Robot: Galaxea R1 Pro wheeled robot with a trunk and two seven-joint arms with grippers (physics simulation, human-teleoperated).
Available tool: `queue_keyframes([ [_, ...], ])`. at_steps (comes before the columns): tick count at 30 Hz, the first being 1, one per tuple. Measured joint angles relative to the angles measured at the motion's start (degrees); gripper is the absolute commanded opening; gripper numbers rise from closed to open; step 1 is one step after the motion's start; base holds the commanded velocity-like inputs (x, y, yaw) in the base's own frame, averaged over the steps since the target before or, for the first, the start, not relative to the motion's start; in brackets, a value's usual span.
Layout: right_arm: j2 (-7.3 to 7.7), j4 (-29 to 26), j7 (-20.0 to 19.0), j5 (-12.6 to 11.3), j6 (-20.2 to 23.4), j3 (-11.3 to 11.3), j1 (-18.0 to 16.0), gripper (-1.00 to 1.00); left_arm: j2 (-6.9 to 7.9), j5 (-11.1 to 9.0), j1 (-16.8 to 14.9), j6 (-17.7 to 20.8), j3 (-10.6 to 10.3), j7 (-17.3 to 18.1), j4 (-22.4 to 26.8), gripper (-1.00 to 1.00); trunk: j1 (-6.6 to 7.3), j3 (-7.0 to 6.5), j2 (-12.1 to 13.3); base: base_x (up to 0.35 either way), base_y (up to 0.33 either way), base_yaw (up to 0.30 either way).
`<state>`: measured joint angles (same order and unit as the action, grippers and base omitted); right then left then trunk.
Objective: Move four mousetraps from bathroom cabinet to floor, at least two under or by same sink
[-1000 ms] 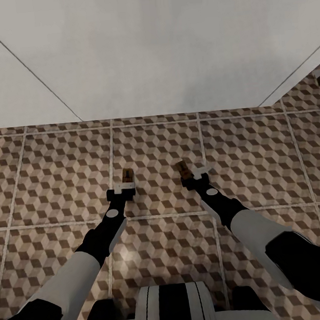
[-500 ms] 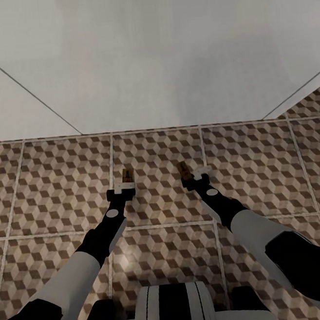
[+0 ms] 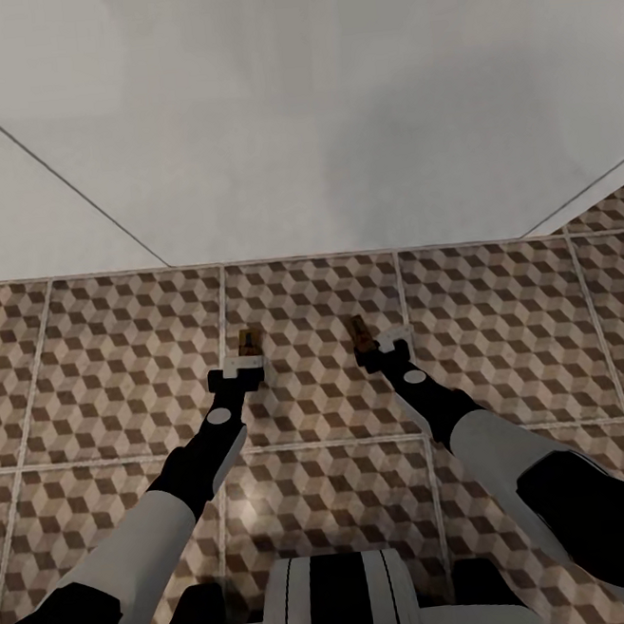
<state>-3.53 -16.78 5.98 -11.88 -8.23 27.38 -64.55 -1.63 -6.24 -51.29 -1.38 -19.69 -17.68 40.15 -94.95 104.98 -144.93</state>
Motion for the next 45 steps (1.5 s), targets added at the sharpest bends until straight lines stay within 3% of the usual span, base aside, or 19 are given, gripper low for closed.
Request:
queue_keyframes([
  [26, -0.30, -0.2, 0.4, 0.2, 0.9, 0.0, 0.0, -1.00, -0.03, 0.1, 0.3, 0.0, 0.1, 0.0, 1.9, -1.00, 0.00, 0.00, 0.0, 0.001, 0.001, 0.000],
  [33, -0.35, -0.3, 0.4, 0.3, 2.0, -0.2, 0.0, -1.00, -1.23, 0.1, 0.3, 0.5, 0.6, 0.0, 1.9, -1.00, 0.01, 0.00, 0.0, 0.000, 0.000, 0.000],
  [45, -0.23, -1.6, 0.3, 0.5, 4.4, -0.3, 0.0, -1.00, -1.39, 0.1, 0.3, 1.0, 0.9, 0.1, 2.0, -1.00, 0.02, -0.01, 0.0, 0.000, 0.000, 0.000],
])
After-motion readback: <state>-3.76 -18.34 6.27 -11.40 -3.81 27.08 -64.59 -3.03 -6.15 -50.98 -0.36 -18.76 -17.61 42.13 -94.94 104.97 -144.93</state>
